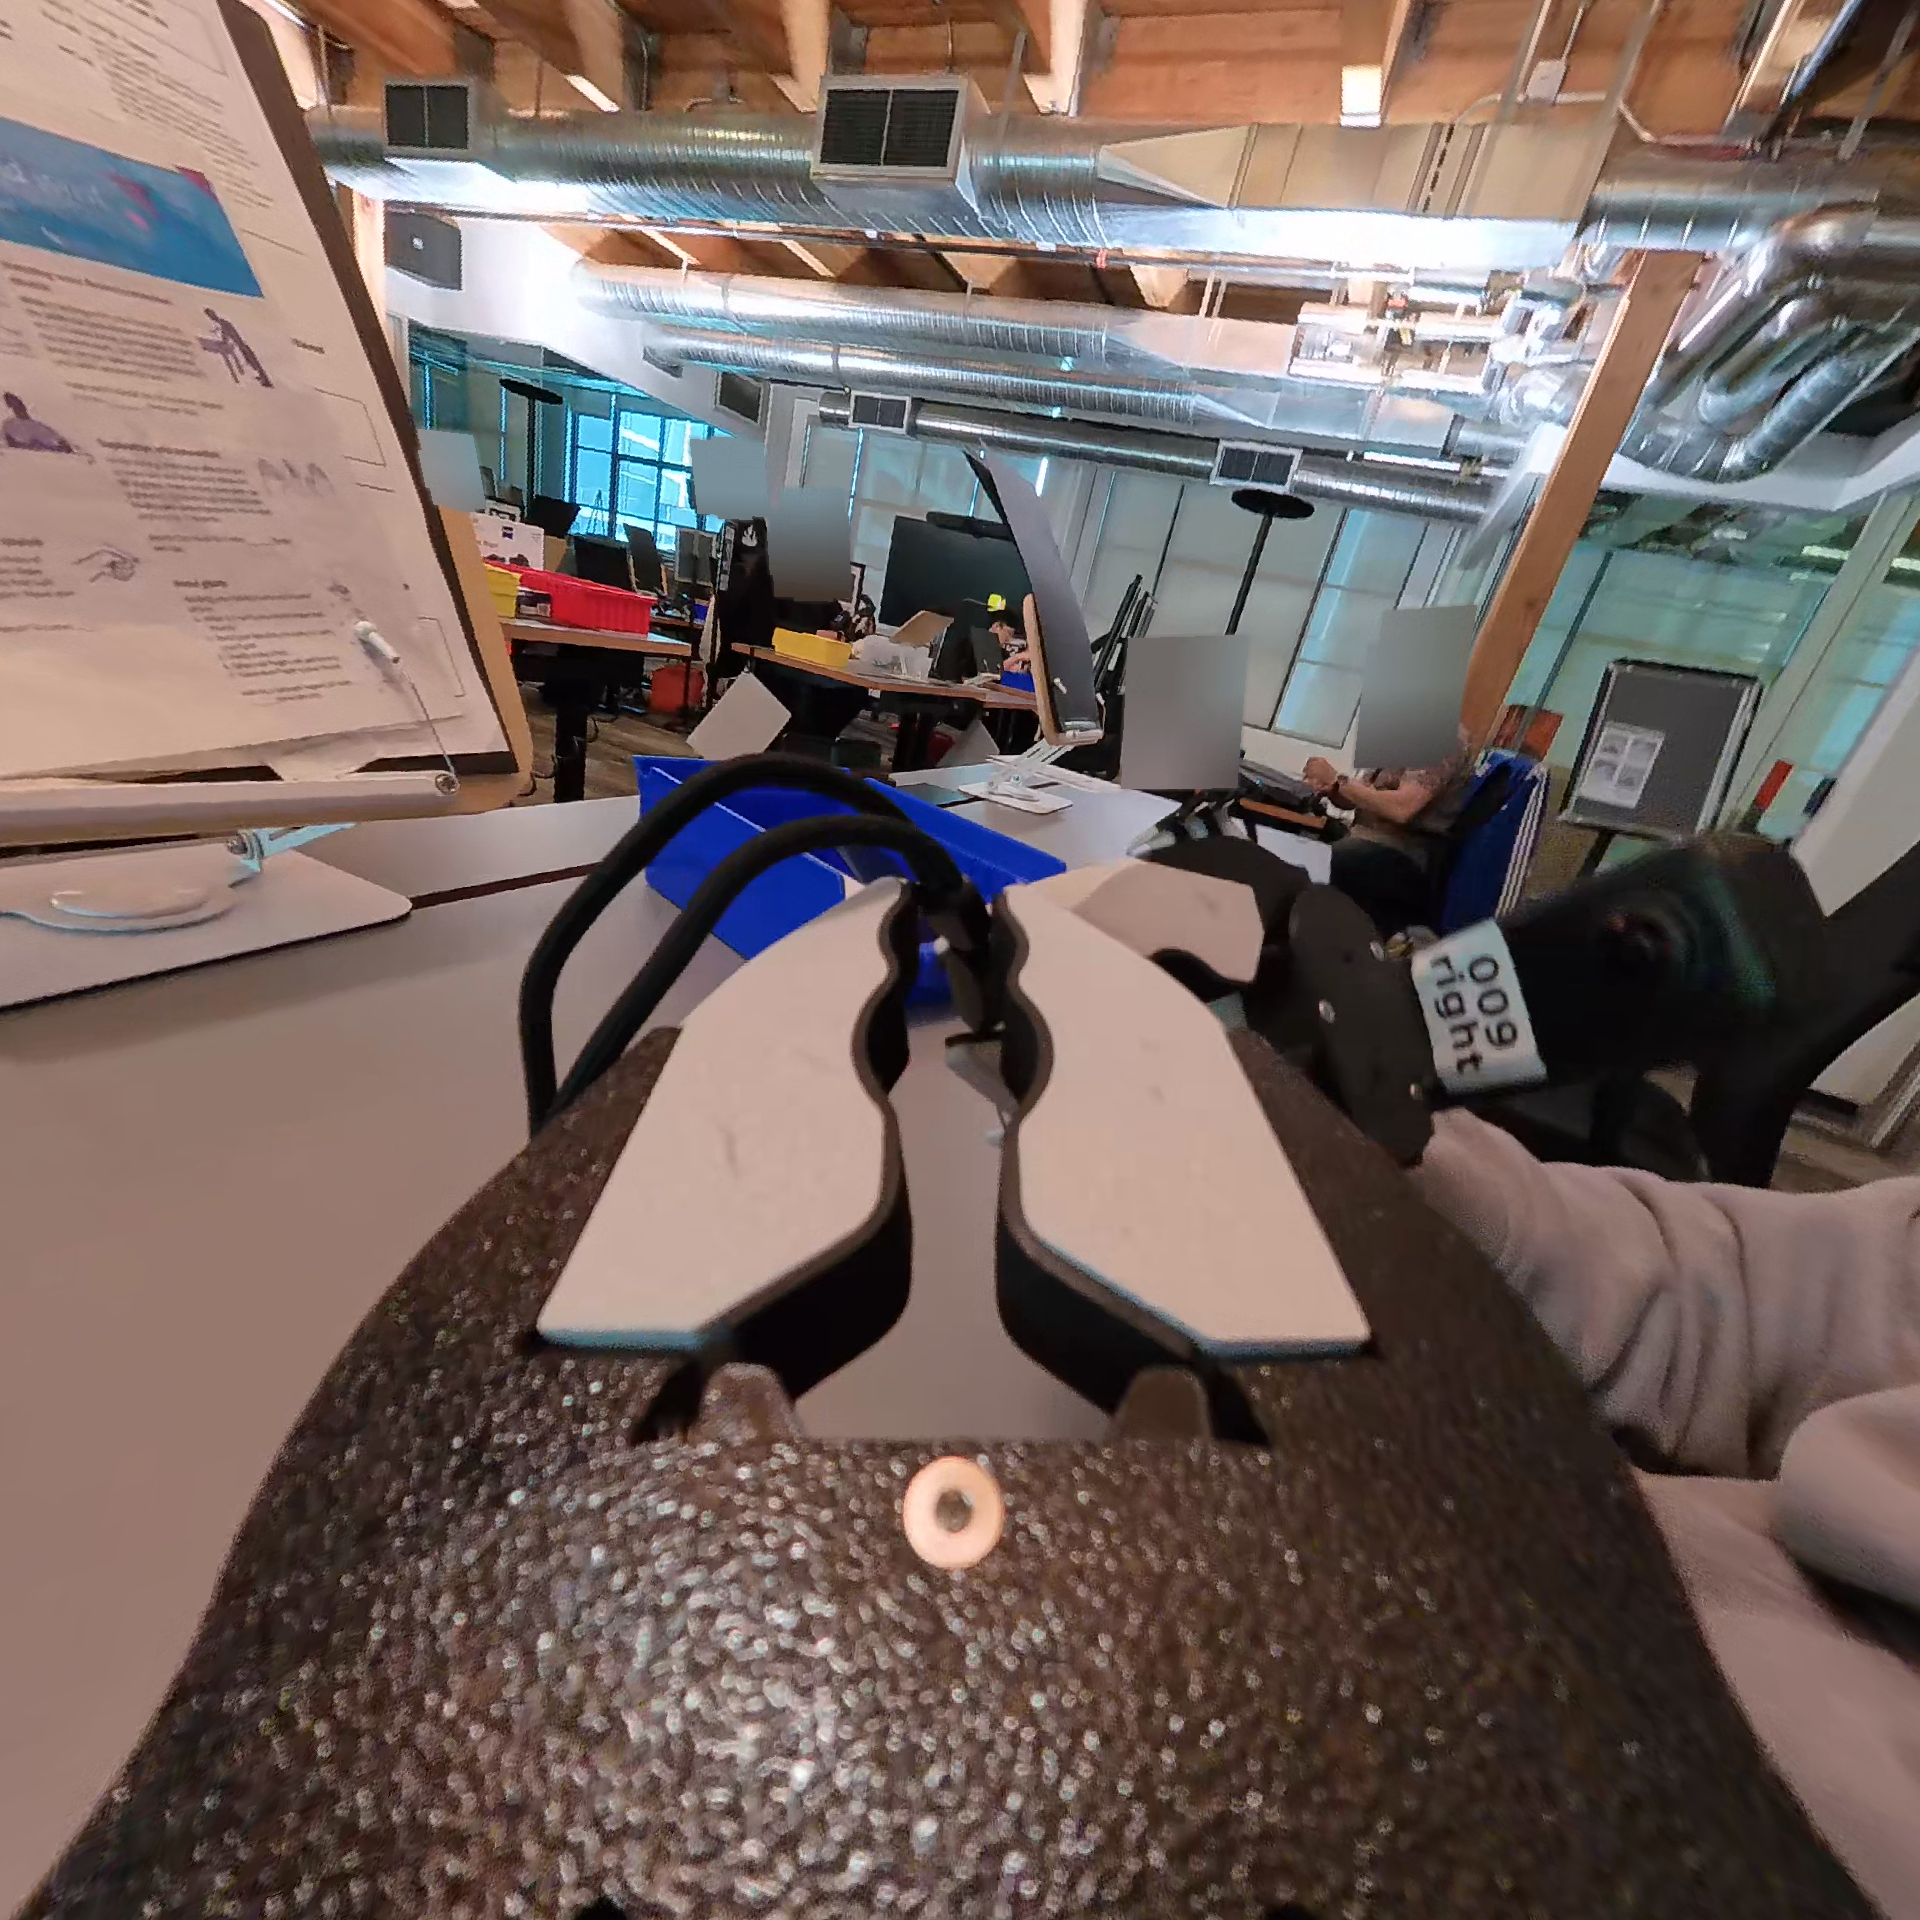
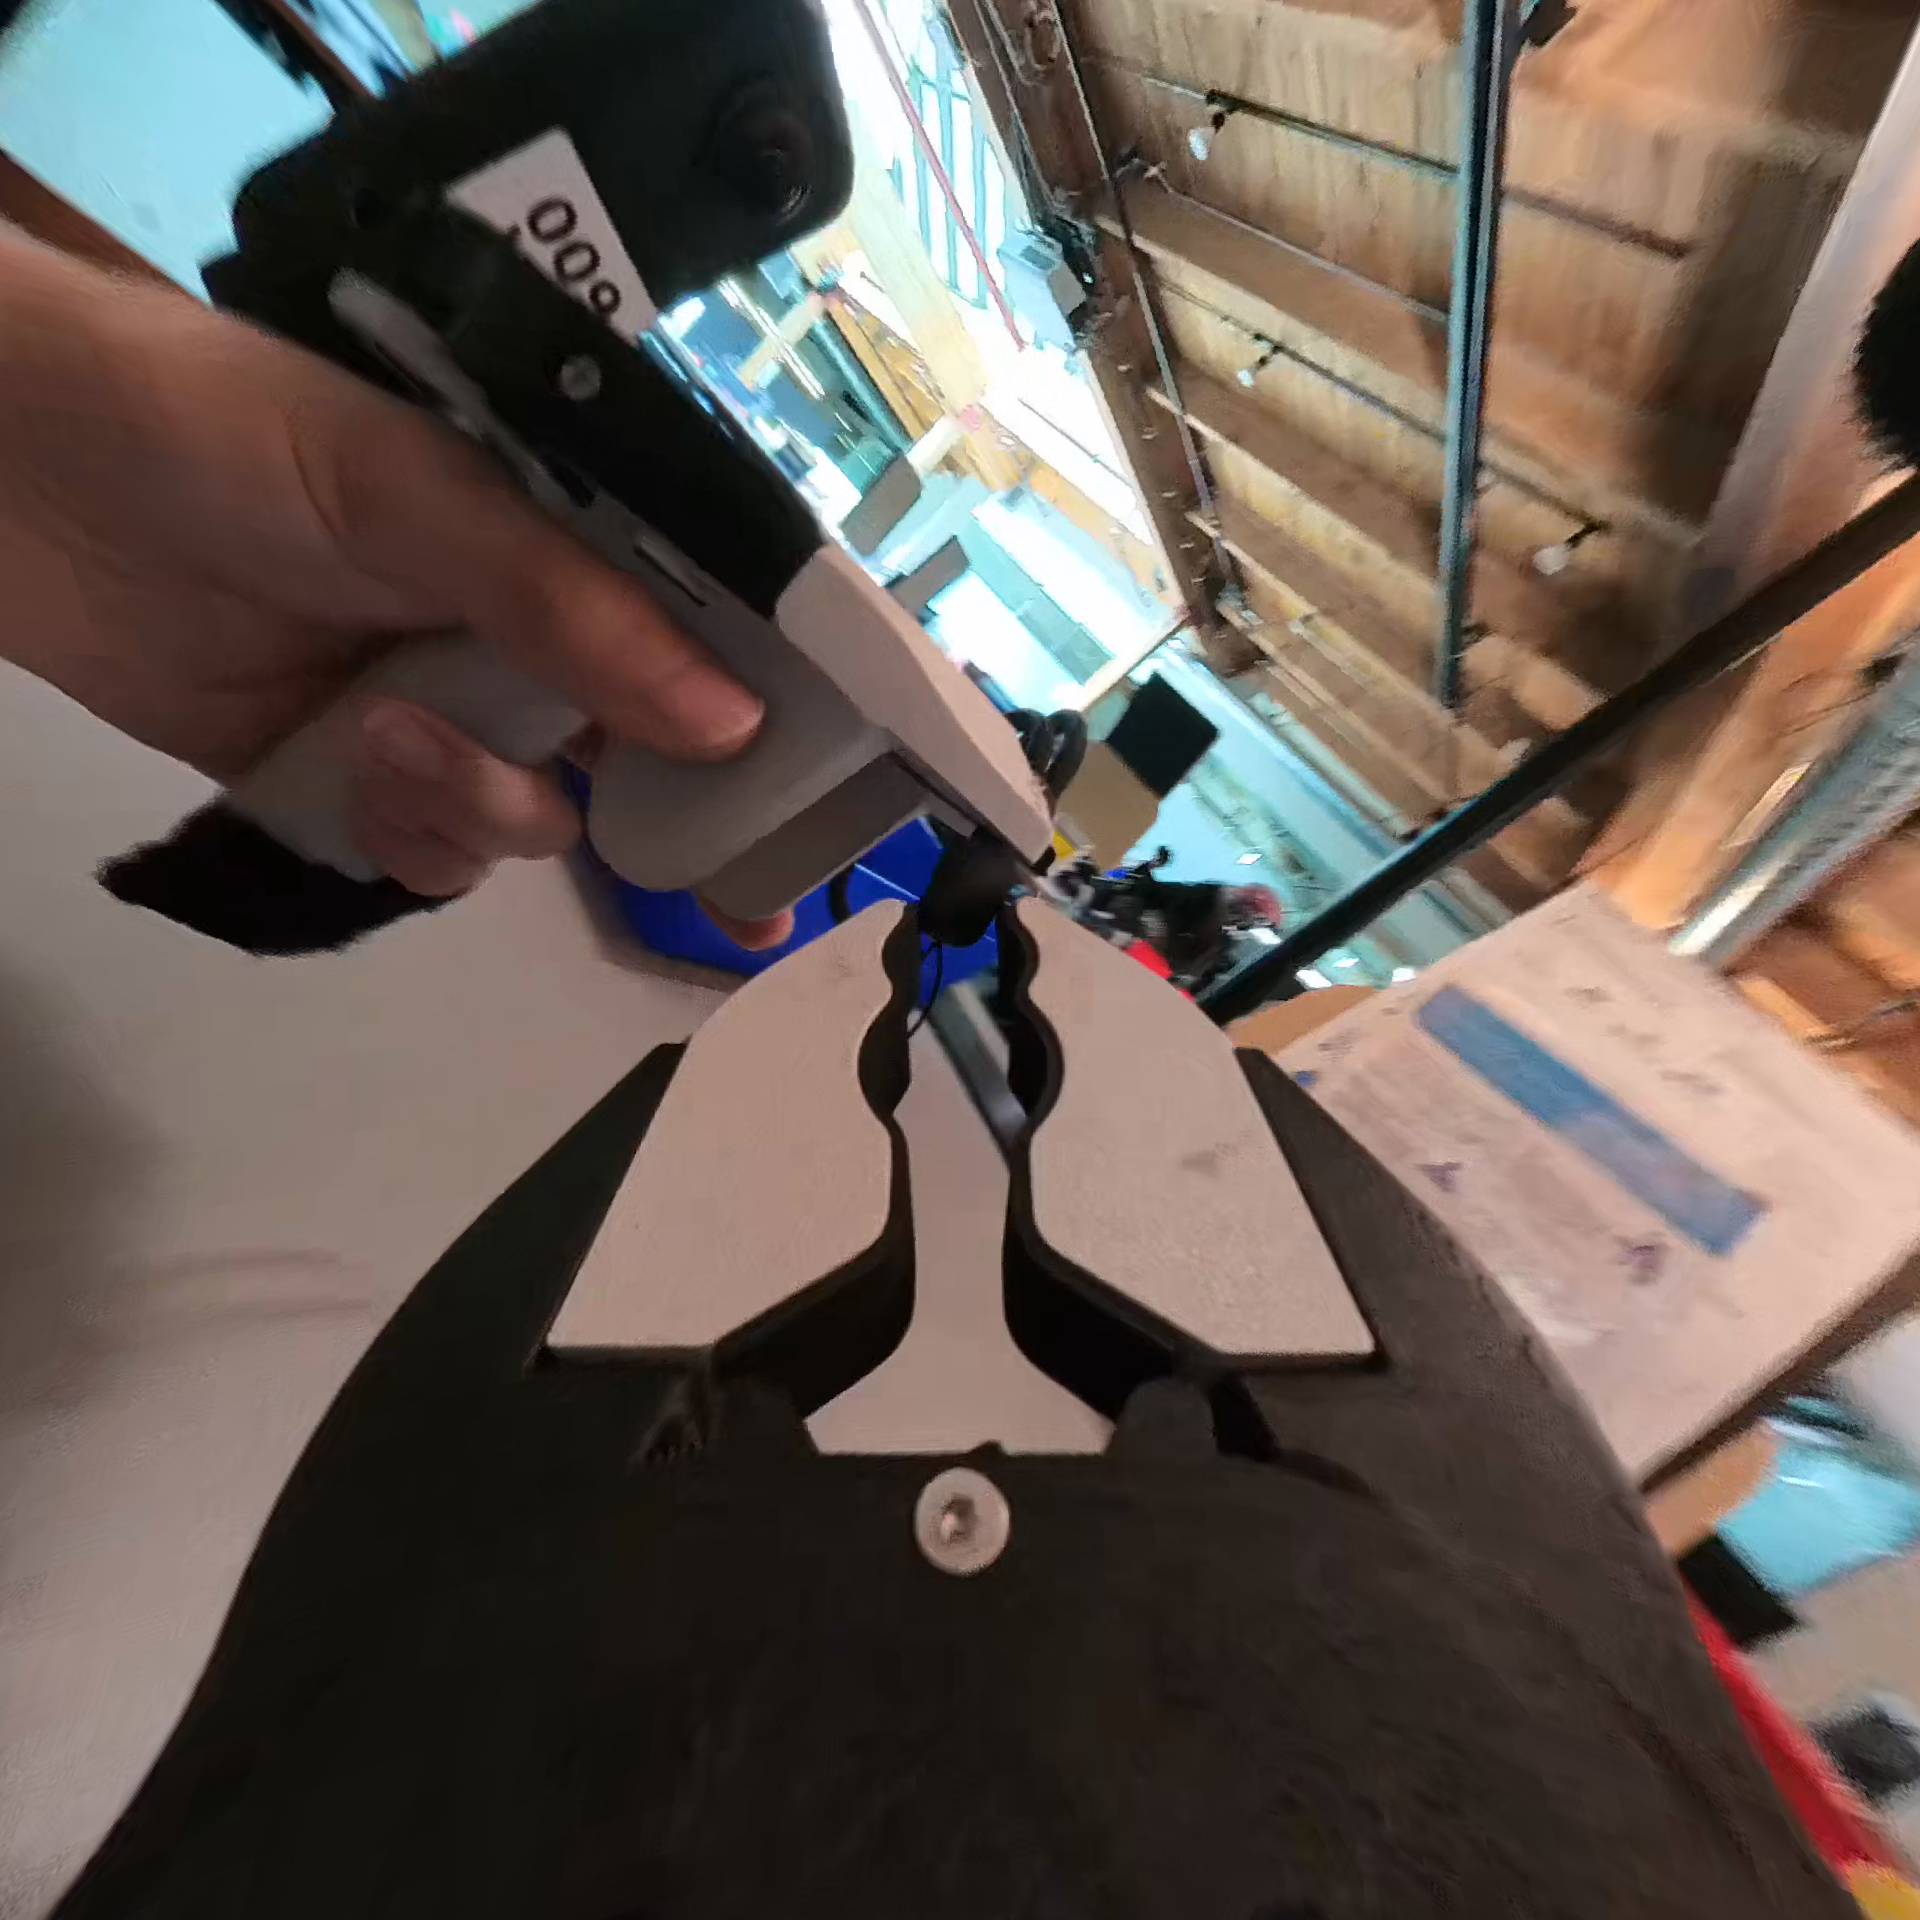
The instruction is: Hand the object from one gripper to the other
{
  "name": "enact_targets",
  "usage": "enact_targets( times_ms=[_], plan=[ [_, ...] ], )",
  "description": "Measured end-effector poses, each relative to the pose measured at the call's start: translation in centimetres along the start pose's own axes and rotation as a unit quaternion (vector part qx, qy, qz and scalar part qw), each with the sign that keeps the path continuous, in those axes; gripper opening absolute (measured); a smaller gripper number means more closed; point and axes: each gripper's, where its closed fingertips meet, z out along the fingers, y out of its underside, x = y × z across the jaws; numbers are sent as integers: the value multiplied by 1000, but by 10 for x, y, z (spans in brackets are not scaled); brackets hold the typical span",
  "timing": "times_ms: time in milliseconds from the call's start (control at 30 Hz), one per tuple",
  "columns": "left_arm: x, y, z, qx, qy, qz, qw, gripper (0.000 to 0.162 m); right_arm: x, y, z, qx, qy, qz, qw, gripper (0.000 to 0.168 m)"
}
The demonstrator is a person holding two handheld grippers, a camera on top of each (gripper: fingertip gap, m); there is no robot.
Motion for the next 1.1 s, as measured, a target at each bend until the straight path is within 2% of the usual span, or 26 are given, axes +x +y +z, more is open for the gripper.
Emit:
enact_targets(
  times_ms=[33, 200, 333, 433, 500, 633, 700, 767, 867, 967, 1100],
  plan=[
    [0, 0, 0, 3, 0, -11, 1000, 12, 2, 1, 0, -10, 17, -31, 999, 13],
    [-2, -2, 0, 10, 2, -49, 999, 12, 7, 2, -1, -36, 77, -164, 983, 11],
    [-5, 0, -1, 8, 2, -39, 999, 12, 6, 5, 1, -43, 65, -140, 987, 11],
    [-6, 4, 1, 5, -1, -78, 997, 6, 7, 9, 0, -61, 102, -257, 959, 12],
    [-9, 7, 1, 2, -6, -105, 994, 5, 4, 12, 0, -65, 112, -304, 944, 12],
    [-10, 8, 0, 4, 7, -165, 986, 5, 5, 11, -1, -52, 114, -315, 941, 13],
    [-12, 9, -1, 2, 14, -201, 980, 5, 6, 9, -2, -47, 127, -346, 928, 22],
    [-15, 12, -1, -1, 19, -233, 972, 5, 2, 9, -2, -43, 122, -381, 916, 22],
    [-18, 16, -1, -9, 23, -263, 964, 5, -7, 11, 0, -40, 101, -419, 902, 19],
    [-17, 17, 0, -12, 38, -300, 953, 5, -8, 16, 0, -51, 101, -440, 891, 9],
    [-18, 19, -2, -17, 43, -330, 943, 5, -8, 18, 1, -58, 95, -439, 891, 9]
  ],
)
